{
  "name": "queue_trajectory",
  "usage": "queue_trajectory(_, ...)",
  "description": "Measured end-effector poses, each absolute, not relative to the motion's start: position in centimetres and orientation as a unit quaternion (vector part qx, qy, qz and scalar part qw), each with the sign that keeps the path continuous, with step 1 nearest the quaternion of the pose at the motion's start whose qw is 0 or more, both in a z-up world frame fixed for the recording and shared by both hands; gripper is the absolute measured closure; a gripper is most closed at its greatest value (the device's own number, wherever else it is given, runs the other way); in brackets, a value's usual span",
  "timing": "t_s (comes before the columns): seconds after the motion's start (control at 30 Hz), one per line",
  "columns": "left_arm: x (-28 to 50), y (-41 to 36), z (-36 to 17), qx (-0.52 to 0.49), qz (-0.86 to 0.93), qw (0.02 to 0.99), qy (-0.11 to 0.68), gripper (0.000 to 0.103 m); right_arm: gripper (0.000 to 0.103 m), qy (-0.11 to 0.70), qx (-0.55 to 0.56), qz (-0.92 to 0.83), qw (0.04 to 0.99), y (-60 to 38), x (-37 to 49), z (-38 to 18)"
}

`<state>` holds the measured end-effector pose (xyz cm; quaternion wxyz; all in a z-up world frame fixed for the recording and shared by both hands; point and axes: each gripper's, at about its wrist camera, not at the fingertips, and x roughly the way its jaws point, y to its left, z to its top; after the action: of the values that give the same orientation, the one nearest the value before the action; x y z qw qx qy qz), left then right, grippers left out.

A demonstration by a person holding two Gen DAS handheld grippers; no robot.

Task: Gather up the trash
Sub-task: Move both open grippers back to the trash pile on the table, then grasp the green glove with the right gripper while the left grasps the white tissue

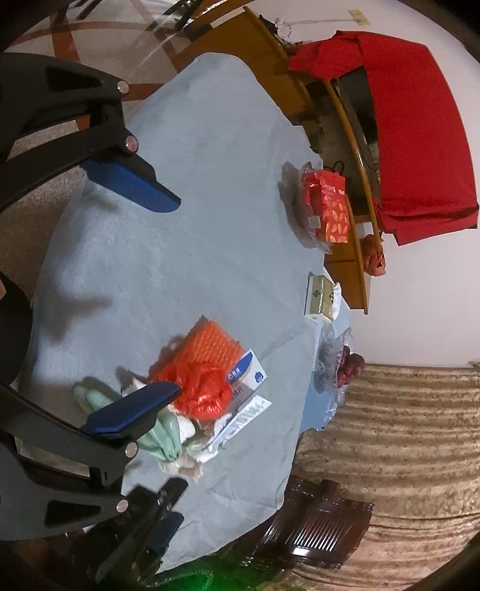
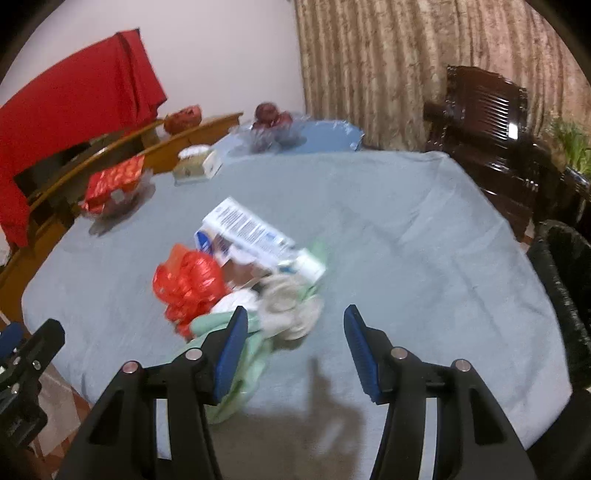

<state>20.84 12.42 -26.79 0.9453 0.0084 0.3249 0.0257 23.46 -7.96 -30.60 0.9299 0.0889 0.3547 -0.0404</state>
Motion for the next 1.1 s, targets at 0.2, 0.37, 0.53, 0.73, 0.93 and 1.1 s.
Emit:
queue_trajectory(0.2, 22.0, 13.6, -28.3, -0.003, 0.020, 0.945, 0.327, 0.013, 0.049, 0.377, 0.084, -0.030, 0.922, -6.2, 25.5, -32.4)
queue_trajectory(0.37, 23.0, 13.4, -29.4, -0.007, 0.015, 0.942, 0.337, 0.013, 0.075, 0.405, 0.086, 0.002, 0.910, -6.0, 26.9, -33.7)
queue_trajectory(0.53, 23.0, 12.7, -29.3, -0.004, 0.012, 0.942, 0.336, 0.013, 0.103, 0.403, 0.096, 0.025, 0.910, -7.4, 26.8, -32.9)
queue_trajectory(0.73, 22.7, 10.5, -28.8, 0.001, 0.003, 0.943, 0.332, 0.013, 0.103, 0.377, 0.096, 0.013, 0.921, -10.0, 25.7, -30.9)
queue_trajectory(0.93, 23.2, 7.0, -29.3, 0.001, -0.018, 0.940, 0.340, 0.013, 0.102, 0.346, 0.095, -0.009, 0.933, -14.3, 24.5, -29.0)
queue_trajectory(1.1, 24.1, 3.8, -30.8, 0.015, -0.040, 0.935, 0.353, 0.022, 0.102, 0.336, 0.106, -0.034, 0.935, -18.6, 24.3, -28.6)
